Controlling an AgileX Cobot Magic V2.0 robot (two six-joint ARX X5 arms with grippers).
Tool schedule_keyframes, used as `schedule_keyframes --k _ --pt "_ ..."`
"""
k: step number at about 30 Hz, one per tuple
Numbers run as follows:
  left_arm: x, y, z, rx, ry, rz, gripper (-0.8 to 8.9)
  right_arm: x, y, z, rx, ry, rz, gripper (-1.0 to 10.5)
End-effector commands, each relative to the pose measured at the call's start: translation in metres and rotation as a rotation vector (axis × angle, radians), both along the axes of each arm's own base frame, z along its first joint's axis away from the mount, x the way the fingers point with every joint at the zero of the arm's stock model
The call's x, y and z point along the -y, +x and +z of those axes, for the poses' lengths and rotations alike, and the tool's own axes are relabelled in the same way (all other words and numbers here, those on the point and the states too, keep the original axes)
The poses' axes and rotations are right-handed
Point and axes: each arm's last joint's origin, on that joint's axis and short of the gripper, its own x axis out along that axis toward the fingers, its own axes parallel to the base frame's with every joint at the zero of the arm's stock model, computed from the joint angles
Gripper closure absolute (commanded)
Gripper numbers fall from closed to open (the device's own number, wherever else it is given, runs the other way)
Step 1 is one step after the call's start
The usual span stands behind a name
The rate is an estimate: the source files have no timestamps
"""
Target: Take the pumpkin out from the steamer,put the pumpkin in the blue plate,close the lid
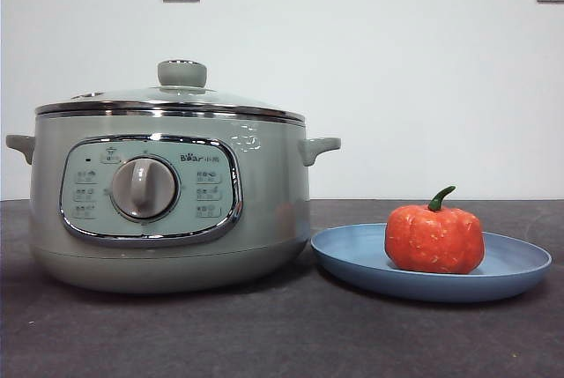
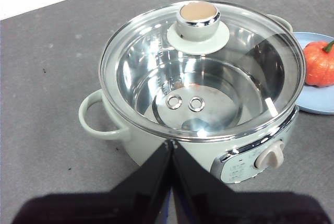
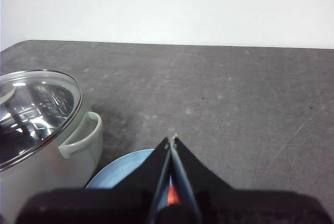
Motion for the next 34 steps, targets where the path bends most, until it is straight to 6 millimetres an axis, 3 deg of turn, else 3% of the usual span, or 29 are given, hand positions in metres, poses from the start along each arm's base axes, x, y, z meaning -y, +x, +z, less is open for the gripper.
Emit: schedule_keyframes --k 1,4,7,12,15,20,24,27,34 --pt "0.000 0.000 -0.002 -0.004 -0.004 -0.001 8.16 0.000 0.000 -0.001 0.001 0.010 -0.004 9.5" --pt "-0.002 -0.005 -0.002 -0.005 0.001 -0.002 8.16 0.000 0.000 -0.001 0.001 0.010 -0.004 9.5" --pt "-0.017 -0.023 0.001 0.069 0.001 0.043 8.16 0.000 0.000 -0.001 0.001 0.010 -0.003 9.5" --pt "-0.036 -0.046 -0.008 0.362 -0.135 0.160 8.16 0.000 0.000 -0.001 0.001 0.010 -0.004 9.5" --pt "-0.040 -0.042 -0.035 0.473 -0.142 0.255 8.16 0.000 0.000 -0.001 0.000 0.009 -0.003 9.5" --pt "-0.043 -0.012 -0.090 0.432 -0.119 0.337 8.16 0.000 0.000 -0.001 -0.006 0.006 -0.004 9.5" --pt "-0.044 0.000 -0.130 0.385 -0.151 0.366 8.16 0.000 0.000 -0.003 -0.022 -0.002 -0.004 9.5" --pt "-0.044 -0.001 -0.144 0.254 -0.149 0.382 8.16 0.000 0.000 -0.003 -0.023 -0.002 -0.004 9.5" --pt "-0.044 -0.001 -0.144 0.253 -0.148 0.383 8.16 0.000 0.000 -0.003 -0.022 -0.002 -0.004 9.5"
